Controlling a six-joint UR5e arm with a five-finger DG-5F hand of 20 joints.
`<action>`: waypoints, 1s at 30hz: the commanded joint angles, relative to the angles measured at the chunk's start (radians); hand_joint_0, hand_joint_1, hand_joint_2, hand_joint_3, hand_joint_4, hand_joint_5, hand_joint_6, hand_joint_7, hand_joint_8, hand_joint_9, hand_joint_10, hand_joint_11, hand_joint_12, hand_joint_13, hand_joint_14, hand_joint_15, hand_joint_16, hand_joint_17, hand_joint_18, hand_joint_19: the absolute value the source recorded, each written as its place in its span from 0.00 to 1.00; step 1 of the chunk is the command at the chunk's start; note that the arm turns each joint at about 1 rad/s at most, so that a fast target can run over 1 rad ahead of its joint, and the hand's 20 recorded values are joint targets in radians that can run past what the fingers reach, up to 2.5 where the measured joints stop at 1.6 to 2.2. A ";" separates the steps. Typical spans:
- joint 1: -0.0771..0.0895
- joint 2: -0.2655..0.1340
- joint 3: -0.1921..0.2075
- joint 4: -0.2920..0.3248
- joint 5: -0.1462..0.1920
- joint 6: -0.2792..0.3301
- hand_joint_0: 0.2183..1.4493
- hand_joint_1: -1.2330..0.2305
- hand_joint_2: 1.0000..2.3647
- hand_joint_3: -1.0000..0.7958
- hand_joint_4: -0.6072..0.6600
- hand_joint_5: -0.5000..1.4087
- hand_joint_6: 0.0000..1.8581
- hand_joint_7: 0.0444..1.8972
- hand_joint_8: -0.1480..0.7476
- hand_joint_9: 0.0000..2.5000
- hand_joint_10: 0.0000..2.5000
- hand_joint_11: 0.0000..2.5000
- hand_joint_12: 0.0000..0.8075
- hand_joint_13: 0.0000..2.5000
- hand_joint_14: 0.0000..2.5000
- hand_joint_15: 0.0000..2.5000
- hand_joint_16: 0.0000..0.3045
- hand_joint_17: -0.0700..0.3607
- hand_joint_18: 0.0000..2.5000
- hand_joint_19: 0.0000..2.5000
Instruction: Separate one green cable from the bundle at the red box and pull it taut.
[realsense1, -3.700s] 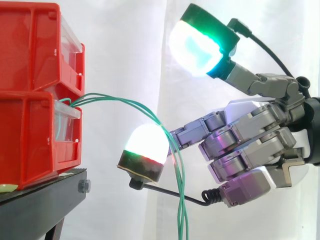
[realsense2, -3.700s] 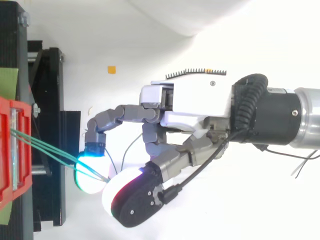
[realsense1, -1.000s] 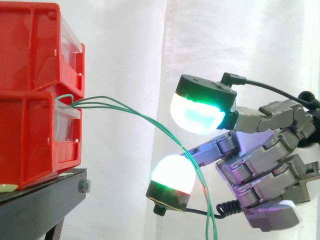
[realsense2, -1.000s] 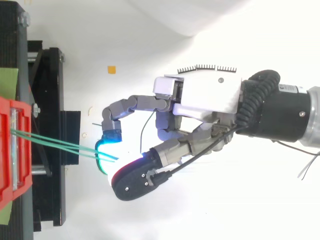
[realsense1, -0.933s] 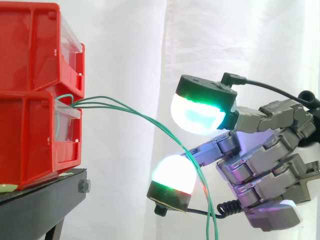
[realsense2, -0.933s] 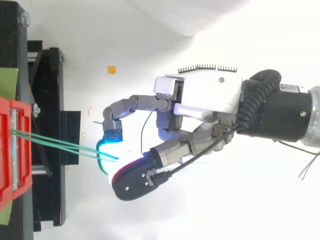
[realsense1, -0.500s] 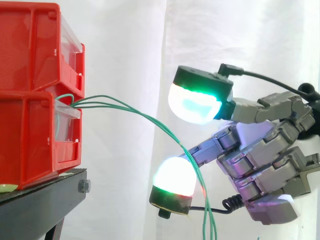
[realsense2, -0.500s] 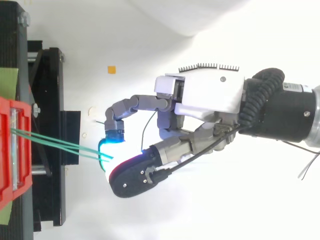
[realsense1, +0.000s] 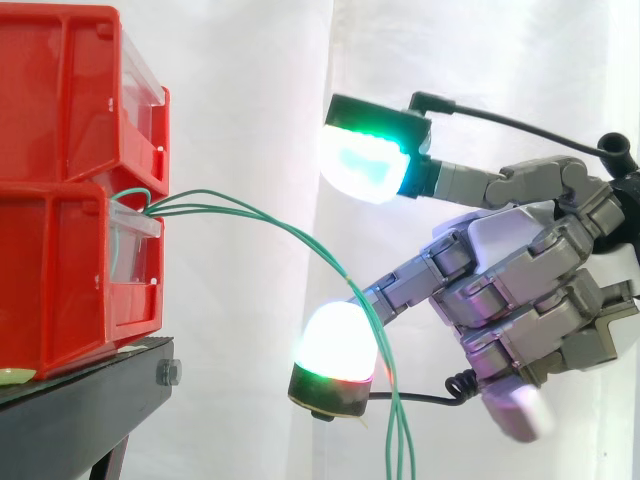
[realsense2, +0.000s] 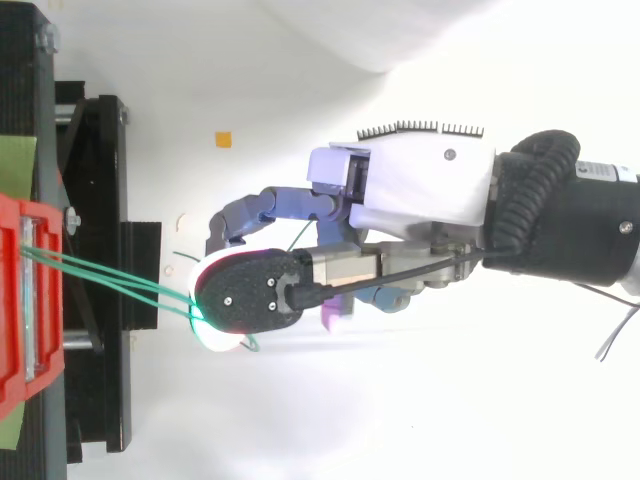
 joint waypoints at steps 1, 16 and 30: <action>-0.001 -0.001 0.001 -0.001 0.001 -0.001 0.23 0.62 0.00 0.28 0.59 0.32 0.27 0.62 0.36 0.88 0.72 0.60 0.36 0.54 1.00 0.39 0.21 0.50 0.48 0.14; 0.001 0.001 0.002 -0.001 0.001 0.001 0.28 0.47 0.00 0.28 0.57 0.33 0.27 0.65 0.34 0.89 0.71 0.62 0.32 0.53 1.00 0.39 0.18 0.45 0.45 0.19; 0.002 0.001 0.036 -0.017 0.004 -0.001 0.40 0.38 0.00 0.28 0.55 0.33 0.27 0.66 0.31 0.89 0.72 0.60 0.31 0.53 1.00 0.39 0.17 0.43 0.45 0.21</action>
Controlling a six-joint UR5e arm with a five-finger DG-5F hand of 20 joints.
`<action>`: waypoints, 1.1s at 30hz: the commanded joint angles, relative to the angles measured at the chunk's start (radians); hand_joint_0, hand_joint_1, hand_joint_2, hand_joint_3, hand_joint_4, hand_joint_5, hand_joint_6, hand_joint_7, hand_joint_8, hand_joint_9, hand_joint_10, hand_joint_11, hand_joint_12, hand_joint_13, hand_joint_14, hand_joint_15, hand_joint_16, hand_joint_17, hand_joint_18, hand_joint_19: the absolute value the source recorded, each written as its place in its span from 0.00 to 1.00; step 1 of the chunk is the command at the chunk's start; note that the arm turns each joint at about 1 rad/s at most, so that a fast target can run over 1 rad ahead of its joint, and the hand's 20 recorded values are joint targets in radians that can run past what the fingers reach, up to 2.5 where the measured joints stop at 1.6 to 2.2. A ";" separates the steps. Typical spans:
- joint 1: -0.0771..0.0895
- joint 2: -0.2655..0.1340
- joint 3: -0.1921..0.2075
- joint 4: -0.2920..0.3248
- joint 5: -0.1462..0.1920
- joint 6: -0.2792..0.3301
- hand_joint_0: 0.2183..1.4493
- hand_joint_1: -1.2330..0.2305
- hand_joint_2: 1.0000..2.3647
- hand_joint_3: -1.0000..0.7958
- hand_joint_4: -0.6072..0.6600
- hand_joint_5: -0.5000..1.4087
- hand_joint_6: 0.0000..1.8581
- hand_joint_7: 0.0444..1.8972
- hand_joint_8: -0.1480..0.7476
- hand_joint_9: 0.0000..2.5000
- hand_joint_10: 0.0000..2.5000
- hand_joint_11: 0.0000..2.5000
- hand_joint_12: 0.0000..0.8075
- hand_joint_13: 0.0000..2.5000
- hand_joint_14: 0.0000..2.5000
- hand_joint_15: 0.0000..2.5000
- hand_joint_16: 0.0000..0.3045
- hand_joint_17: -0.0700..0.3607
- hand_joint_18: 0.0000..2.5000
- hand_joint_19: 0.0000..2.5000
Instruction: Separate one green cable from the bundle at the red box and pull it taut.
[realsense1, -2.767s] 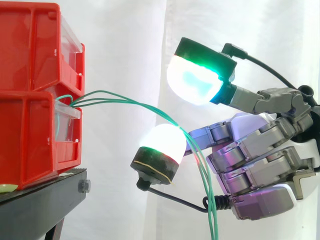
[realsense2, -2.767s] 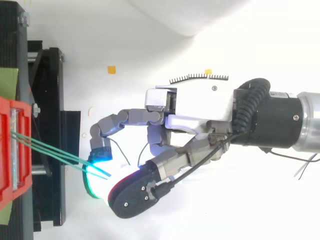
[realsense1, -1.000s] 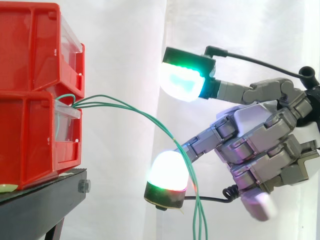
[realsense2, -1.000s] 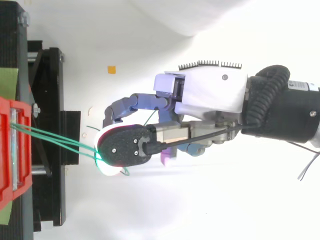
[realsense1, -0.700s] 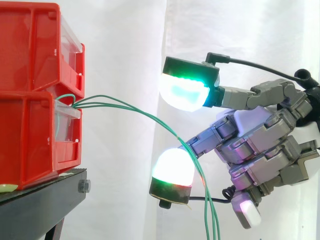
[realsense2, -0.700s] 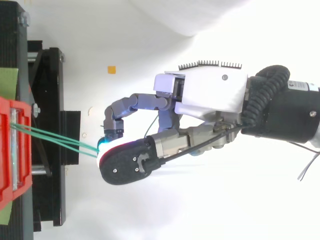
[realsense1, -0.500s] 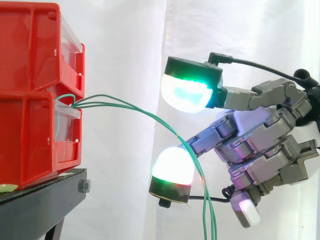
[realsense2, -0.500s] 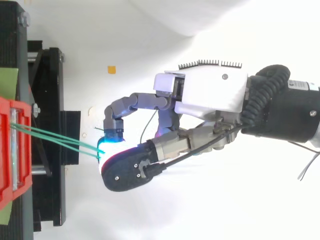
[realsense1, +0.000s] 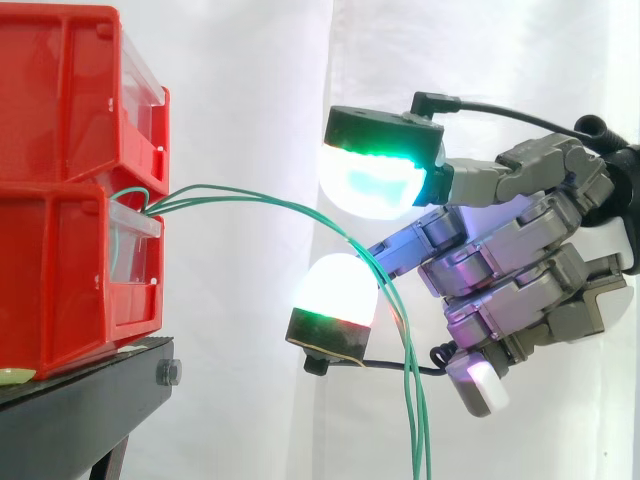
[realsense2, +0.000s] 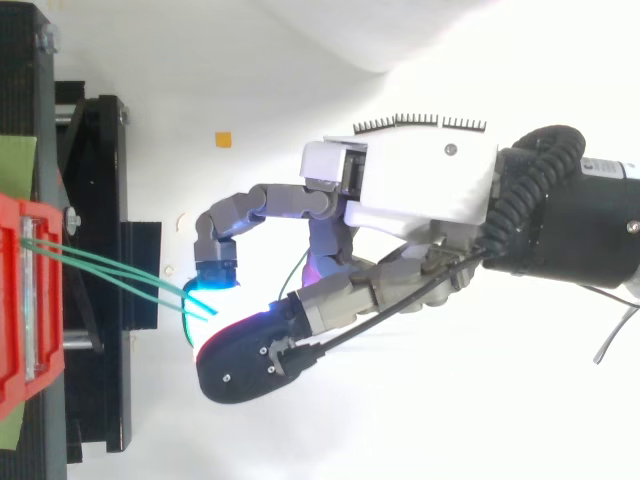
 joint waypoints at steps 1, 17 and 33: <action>0.002 0.001 0.004 -0.006 0.000 0.000 0.40 0.37 0.00 0.28 0.55 0.33 0.27 0.66 0.31 0.89 0.72 0.59 0.30 0.53 1.00 0.39 0.17 0.43 0.45 0.21; 0.009 0.001 0.011 -0.026 0.000 0.003 0.42 0.33 0.00 0.28 0.54 0.33 0.27 0.66 0.31 0.90 0.71 0.60 0.31 0.54 1.00 0.38 0.17 0.43 0.45 0.21; 0.011 0.001 0.012 -0.029 -0.021 0.024 0.30 0.42 0.00 0.28 0.57 0.33 0.27 0.67 0.33 0.90 0.70 0.62 0.32 0.54 1.00 0.39 0.18 0.44 0.45 0.20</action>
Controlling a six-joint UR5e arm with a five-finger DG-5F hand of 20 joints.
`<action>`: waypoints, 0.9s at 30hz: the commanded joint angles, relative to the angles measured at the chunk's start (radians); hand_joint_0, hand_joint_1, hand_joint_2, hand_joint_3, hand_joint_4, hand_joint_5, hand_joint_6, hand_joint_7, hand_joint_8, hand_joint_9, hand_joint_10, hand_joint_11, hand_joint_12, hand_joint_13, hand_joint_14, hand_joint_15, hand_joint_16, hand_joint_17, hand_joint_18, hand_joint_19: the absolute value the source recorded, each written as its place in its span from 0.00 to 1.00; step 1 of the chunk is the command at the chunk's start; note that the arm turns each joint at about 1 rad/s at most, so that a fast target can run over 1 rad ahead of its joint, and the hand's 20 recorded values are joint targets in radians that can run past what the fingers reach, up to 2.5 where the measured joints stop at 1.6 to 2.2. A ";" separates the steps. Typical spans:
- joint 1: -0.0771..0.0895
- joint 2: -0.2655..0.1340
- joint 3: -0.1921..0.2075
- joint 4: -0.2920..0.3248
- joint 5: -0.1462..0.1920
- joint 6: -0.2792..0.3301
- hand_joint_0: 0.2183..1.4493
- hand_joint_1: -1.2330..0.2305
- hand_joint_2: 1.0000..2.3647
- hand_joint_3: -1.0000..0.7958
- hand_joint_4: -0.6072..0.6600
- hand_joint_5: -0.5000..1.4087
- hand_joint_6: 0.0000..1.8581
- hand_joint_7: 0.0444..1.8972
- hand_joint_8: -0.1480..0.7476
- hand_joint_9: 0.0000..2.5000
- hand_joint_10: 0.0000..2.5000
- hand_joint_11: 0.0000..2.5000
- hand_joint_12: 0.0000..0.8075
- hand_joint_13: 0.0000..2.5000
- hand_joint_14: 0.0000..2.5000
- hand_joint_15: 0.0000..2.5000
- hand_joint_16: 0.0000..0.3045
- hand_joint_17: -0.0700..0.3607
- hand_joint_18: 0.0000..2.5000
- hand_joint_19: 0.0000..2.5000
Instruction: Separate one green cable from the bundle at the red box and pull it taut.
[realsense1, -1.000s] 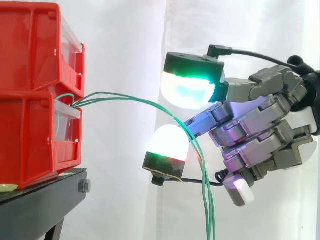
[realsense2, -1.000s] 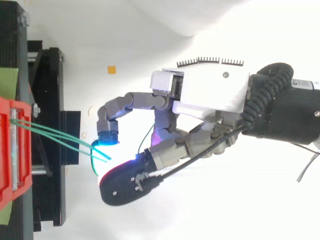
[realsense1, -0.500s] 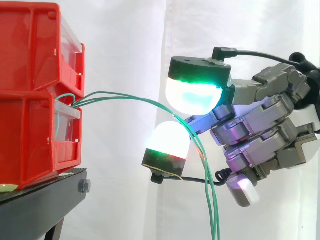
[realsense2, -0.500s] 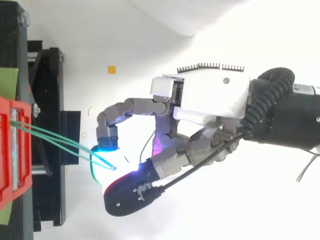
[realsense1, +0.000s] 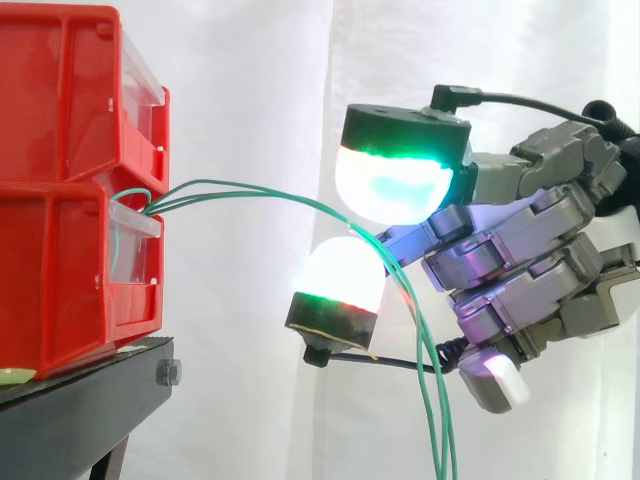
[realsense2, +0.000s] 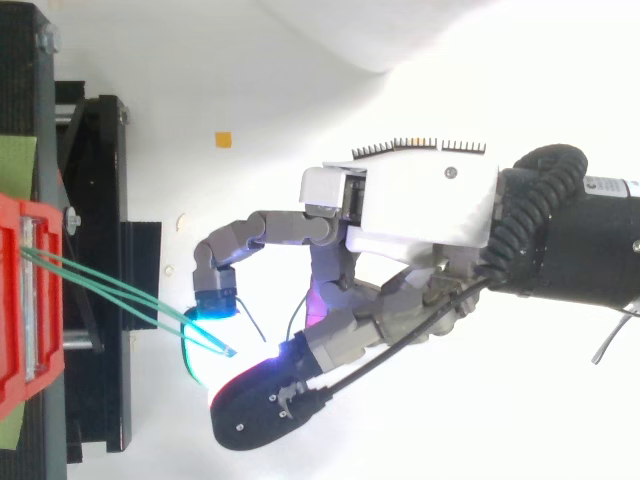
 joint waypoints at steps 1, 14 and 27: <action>0.001 0.000 0.001 0.000 -0.001 0.001 0.28 0.44 0.00 0.28 0.58 0.33 0.27 0.67 0.33 0.91 0.69 0.62 0.32 0.54 1.00 0.39 0.18 0.45 0.46 0.19; 0.001 0.000 0.001 0.000 -0.001 0.001 0.22 0.61 0.00 0.28 0.60 0.33 0.27 0.69 0.37 0.93 0.60 0.65 0.35 0.56 1.00 0.37 0.21 0.50 0.45 0.10; 0.001 0.000 0.001 0.002 -0.001 0.006 0.42 0.41 0.01 0.35 0.56 0.33 0.27 0.68 0.30 0.93 0.62 0.64 0.30 0.55 1.00 0.38 0.17 0.44 0.42 0.16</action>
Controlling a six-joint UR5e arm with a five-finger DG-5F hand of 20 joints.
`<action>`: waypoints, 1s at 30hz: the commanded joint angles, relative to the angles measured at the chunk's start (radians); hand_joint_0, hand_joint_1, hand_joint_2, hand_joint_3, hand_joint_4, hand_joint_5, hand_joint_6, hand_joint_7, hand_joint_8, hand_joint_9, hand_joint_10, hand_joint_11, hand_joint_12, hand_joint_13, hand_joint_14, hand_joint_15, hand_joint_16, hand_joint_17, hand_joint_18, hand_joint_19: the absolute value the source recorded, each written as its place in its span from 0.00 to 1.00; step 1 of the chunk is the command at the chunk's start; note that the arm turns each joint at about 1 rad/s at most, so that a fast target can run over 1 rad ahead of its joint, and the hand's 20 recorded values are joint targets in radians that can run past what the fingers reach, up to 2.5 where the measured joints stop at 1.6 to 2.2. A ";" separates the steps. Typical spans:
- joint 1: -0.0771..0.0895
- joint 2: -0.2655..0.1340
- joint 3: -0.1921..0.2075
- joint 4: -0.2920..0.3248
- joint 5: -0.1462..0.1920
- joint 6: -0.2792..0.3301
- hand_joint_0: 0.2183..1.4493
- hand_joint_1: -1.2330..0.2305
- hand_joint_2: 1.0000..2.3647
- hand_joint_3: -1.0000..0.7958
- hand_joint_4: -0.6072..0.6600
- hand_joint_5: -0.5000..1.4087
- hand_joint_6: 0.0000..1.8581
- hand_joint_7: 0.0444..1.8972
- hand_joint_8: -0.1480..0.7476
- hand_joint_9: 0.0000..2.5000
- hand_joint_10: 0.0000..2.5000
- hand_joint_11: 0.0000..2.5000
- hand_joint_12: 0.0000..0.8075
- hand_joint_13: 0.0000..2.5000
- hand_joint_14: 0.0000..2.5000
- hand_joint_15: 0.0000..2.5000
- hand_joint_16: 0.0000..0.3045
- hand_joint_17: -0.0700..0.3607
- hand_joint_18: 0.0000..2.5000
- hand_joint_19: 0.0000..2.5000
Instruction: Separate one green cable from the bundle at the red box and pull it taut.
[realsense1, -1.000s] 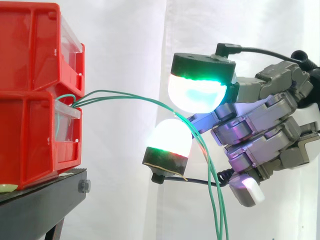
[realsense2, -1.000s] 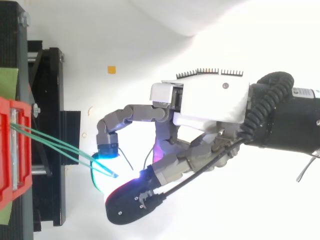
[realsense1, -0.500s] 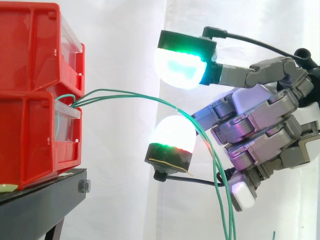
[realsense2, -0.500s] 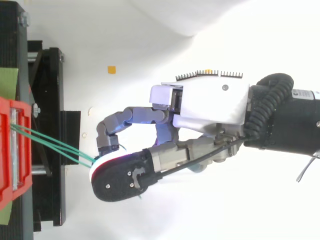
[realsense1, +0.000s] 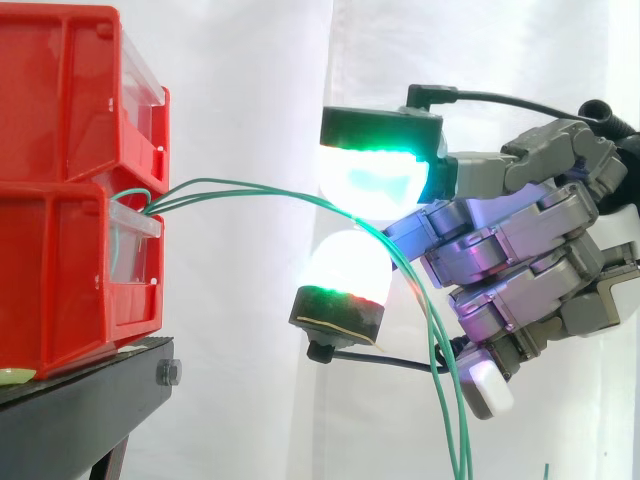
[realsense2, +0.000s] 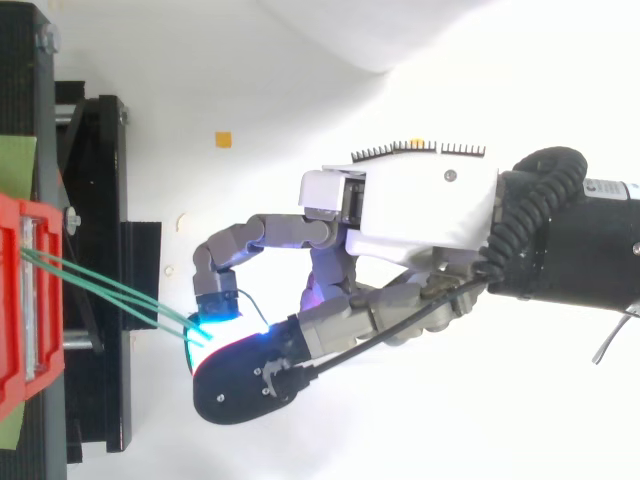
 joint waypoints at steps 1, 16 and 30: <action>0.000 0.000 0.000 0.001 0.000 0.004 0.43 0.40 0.01 0.35 0.55 0.33 0.27 0.68 0.30 0.94 0.61 0.65 0.30 0.55 1.00 0.38 0.17 0.43 0.42 0.16; -0.002 0.000 0.000 -0.001 -0.003 0.030 0.42 0.35 0.02 0.45 0.51 0.34 0.27 0.70 0.31 0.95 0.58 0.65 0.30 0.55 1.00 0.38 0.17 0.44 0.42 0.17; 0.000 0.006 0.017 -0.021 -0.009 0.027 0.39 0.29 0.02 0.48 0.51 0.34 0.27 0.73 0.33 0.95 0.56 0.67 0.31 0.56 1.00 0.38 0.18 0.45 0.44 0.18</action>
